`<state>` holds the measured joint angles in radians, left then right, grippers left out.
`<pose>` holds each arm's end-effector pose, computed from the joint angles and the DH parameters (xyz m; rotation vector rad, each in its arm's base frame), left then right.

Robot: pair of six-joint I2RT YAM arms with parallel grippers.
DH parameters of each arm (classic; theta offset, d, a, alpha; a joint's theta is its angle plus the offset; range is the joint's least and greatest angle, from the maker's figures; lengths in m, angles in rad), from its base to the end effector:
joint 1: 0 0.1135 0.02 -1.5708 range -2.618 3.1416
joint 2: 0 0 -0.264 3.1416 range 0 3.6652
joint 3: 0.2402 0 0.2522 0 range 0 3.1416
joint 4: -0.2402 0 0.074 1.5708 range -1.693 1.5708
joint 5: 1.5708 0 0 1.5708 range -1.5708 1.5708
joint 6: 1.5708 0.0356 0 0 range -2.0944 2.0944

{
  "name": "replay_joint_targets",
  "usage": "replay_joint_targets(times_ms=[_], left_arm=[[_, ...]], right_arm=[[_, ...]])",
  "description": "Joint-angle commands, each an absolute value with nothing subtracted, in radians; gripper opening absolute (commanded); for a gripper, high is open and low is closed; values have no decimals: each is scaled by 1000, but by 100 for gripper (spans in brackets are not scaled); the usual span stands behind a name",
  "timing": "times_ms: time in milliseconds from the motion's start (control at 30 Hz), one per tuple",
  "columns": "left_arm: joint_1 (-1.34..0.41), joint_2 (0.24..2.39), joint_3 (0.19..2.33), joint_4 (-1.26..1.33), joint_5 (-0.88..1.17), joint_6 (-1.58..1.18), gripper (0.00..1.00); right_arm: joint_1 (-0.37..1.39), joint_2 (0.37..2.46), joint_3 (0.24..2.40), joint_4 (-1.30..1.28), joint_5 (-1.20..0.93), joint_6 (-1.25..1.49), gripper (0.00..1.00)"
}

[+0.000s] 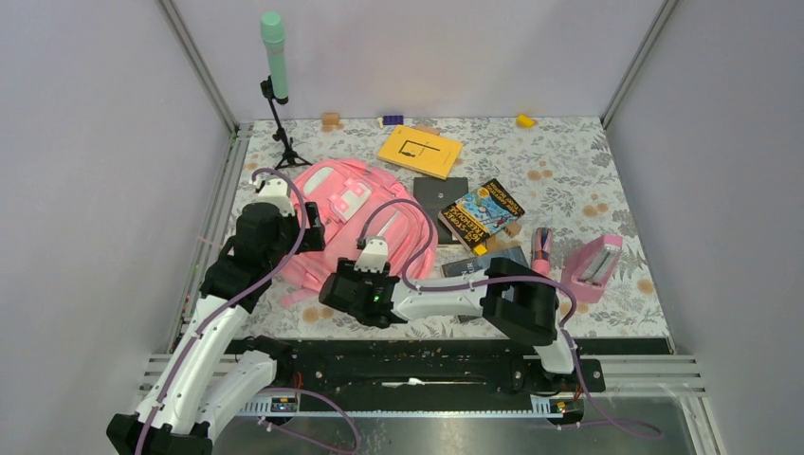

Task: Pack the student bag
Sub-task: Adjust the student bag at the center of the board.

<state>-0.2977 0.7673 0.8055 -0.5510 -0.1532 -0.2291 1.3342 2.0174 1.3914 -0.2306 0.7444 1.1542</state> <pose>0.1618 -0.0440 0.3125 -0.0219 2.0809 -0.1624 0.1250 0.4156 0.1810 0.1203 2.2001 0.4974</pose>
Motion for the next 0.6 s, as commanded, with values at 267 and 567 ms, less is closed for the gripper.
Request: replay_joint_targets(times_ms=[267, 567], left_arm=[[-293, 747, 825, -525, -136, -235, 99], [-293, 742, 822, -525, -133, -235, 99]], right_arm=[[1291, 2149, 1514, -413, 863, 1246, 68], [1286, 2115, 1465, -433, 884, 1308, 28]])
